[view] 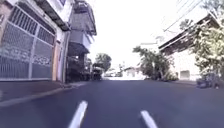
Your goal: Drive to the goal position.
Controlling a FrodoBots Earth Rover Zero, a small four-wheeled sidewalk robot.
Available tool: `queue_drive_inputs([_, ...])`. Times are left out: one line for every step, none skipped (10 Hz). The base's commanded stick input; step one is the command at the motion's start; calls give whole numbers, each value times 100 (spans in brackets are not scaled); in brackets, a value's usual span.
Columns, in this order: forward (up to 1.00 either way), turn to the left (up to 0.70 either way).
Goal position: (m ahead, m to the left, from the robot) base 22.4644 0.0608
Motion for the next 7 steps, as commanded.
queue_drive_inputs([100,0])
queue_drive_inputs([100,0])
queue_drive_inputs([100,0])
queue_drive_inputs([100,0])
queue_drive_inputs([100,0])
queue_drive_inputs([100,0])
queue_drive_inputs([100,0])
